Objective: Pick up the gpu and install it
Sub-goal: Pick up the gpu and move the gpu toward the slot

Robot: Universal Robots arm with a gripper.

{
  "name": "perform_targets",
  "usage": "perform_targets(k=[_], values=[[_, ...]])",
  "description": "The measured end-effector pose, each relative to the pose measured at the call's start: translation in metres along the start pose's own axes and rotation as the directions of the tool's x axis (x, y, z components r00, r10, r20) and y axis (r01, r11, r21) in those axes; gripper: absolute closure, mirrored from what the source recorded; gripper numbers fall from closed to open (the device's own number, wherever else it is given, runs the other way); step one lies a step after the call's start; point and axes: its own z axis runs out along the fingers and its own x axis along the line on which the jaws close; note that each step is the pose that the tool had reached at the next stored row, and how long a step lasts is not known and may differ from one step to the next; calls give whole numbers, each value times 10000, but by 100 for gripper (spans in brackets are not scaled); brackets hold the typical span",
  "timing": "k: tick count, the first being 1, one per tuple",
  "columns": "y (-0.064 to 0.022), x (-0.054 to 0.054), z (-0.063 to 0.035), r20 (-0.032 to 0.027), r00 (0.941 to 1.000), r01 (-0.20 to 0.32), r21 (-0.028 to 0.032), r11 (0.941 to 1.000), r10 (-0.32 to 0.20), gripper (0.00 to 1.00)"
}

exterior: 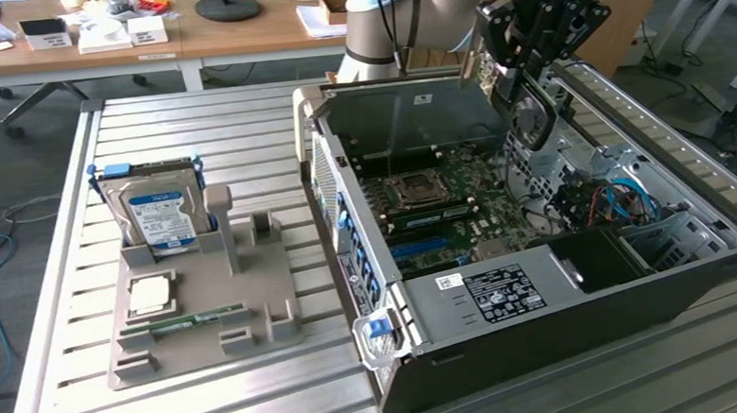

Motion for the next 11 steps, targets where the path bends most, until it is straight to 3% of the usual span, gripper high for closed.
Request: perform_targets(k=[11], values=[[4,-89,2,0,10000,0,0,10000,0,73]])
